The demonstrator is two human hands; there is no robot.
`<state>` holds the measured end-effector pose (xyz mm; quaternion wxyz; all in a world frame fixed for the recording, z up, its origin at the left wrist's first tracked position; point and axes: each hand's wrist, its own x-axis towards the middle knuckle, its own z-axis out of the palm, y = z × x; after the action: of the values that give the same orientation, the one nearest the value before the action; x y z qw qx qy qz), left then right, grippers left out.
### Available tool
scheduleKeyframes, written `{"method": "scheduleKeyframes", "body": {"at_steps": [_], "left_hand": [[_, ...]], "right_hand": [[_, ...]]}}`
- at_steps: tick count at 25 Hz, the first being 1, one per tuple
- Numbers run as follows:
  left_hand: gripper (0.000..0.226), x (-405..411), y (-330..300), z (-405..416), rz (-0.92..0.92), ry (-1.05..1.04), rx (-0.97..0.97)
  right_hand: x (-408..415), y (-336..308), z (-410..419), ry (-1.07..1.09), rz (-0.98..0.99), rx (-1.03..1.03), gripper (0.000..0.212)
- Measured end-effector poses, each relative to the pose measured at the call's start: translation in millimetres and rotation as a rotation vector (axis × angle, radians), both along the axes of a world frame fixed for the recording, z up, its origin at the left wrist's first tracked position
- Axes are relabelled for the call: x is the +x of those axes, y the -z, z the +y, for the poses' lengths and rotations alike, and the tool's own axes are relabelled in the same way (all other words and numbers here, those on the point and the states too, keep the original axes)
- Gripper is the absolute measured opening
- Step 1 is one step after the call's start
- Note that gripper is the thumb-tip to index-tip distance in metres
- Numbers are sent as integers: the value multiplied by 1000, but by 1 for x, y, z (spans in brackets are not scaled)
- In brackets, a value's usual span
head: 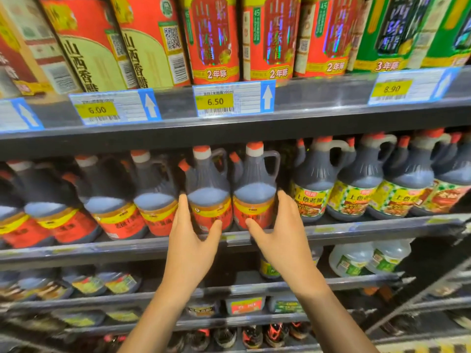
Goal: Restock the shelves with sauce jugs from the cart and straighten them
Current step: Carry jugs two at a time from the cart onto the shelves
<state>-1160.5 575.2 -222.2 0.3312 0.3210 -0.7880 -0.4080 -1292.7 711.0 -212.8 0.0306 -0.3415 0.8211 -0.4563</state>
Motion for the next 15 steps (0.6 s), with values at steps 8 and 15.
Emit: {"method": "scheduleKeyframes", "body": {"at_steps": [8, 15], "left_hand": [[56, 66, 25, 26, -440, -61, -443], [56, 137, 30, 12, -669, -174, -517]], "right_hand": [[65, 53, 19, 16, 370, 59, 62], [131, 56, -14, -140, 362, 148, 55]]}}
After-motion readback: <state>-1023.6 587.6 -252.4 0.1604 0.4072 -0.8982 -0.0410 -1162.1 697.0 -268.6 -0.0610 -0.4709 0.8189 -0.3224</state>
